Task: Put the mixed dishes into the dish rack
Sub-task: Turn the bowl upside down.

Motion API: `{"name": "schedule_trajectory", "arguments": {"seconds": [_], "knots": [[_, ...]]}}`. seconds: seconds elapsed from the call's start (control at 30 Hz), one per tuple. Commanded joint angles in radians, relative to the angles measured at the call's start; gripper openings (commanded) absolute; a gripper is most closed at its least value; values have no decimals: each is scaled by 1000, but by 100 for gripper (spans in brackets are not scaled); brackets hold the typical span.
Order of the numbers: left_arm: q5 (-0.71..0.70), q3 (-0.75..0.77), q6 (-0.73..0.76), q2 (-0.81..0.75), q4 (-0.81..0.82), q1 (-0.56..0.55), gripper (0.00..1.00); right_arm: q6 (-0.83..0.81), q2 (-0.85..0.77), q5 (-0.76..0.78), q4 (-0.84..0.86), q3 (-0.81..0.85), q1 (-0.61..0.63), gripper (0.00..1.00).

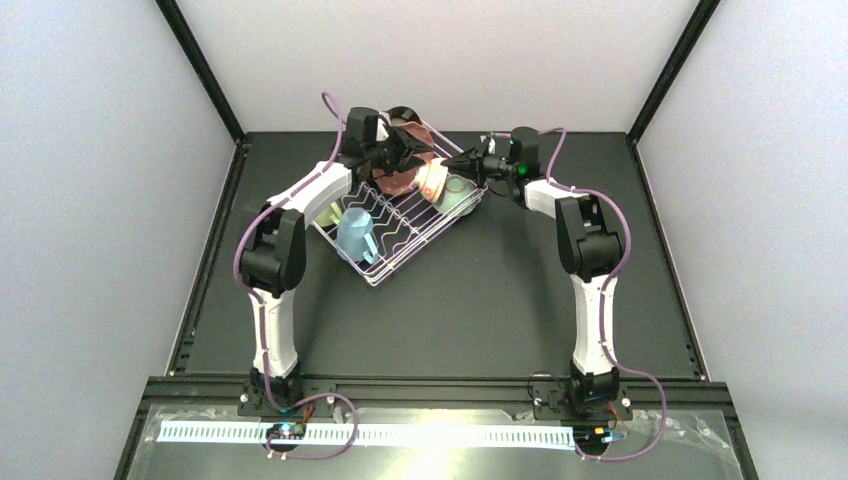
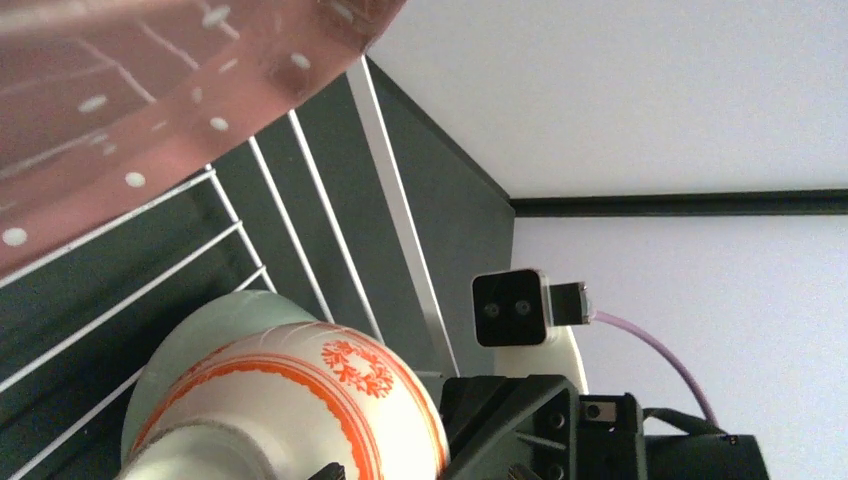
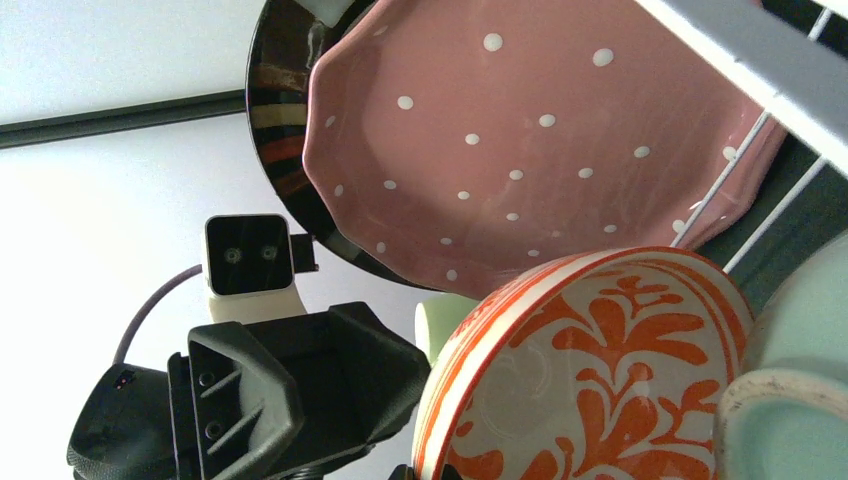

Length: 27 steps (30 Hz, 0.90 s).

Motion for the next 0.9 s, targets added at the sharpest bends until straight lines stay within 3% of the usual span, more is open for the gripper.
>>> {"name": "schedule_trajectory", "arguments": {"seconds": [0.0, 0.4, 0.87], "knots": [[60, 40, 32, 43, -56, -13, 91, -41, -53, 40, -50, 29, -37, 9], [-97, 65, 120, -31, -191, 14, 90, -56, -57, 52, -85, 33, -38, 9], [-80, 21, 156, -51, -215, 25, 90, -76, -52, 54, -122, 54, -43, 8]]}}
